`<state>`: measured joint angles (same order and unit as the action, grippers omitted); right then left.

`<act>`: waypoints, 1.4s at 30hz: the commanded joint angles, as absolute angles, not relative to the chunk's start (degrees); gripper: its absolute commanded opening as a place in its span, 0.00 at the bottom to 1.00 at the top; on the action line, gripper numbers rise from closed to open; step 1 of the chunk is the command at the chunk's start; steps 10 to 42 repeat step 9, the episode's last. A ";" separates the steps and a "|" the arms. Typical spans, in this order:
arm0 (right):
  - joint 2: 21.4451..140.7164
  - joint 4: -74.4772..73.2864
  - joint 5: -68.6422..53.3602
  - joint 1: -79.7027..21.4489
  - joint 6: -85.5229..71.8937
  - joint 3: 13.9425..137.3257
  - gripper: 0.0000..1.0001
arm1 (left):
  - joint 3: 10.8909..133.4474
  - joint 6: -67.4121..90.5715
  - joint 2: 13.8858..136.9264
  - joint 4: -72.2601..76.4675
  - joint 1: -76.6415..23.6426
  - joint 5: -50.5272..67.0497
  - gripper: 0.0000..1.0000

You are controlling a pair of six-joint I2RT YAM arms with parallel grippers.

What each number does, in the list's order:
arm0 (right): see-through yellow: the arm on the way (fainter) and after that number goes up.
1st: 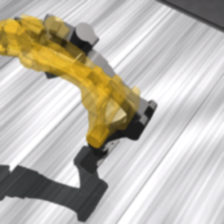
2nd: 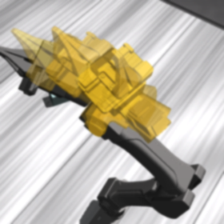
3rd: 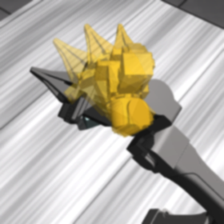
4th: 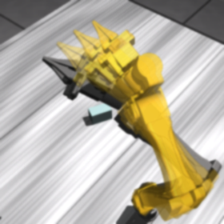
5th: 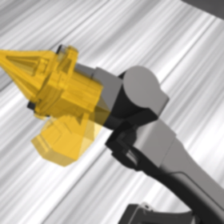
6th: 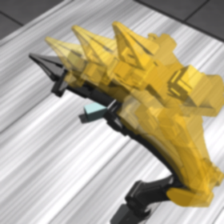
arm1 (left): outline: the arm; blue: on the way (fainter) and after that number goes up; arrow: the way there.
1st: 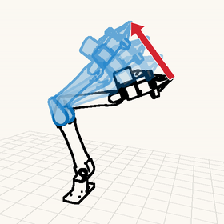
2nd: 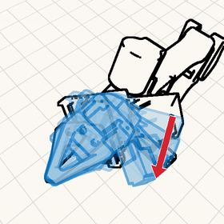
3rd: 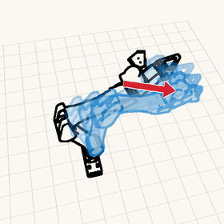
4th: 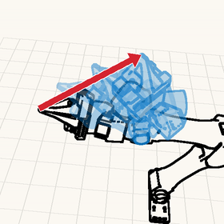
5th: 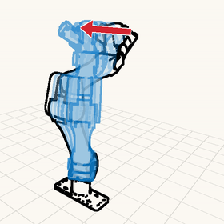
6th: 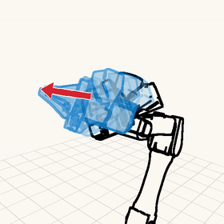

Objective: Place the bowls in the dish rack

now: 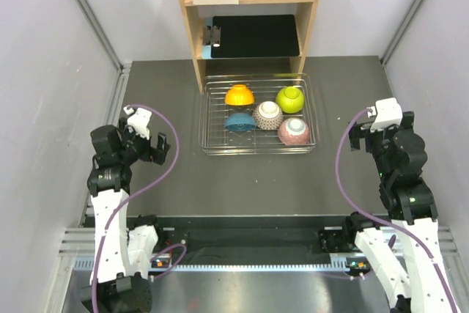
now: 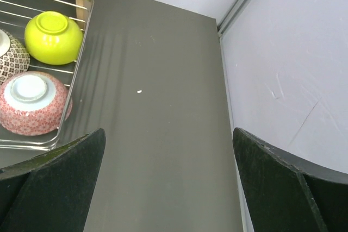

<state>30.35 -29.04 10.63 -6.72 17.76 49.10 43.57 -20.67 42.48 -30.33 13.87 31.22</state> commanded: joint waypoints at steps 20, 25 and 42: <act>32.17 -25.31 7.38 -4.57 16.08 50.18 1.00 | 43.24 -19.86 40.87 -27.95 14.50 34.10 0.99; 32.17 -25.31 7.38 -4.57 16.08 50.18 1.00 | 43.24 -19.86 40.87 -27.95 14.50 34.10 0.99; 32.17 -25.31 7.38 -4.57 16.08 50.18 1.00 | 43.24 -19.86 40.87 -27.95 14.50 34.10 0.99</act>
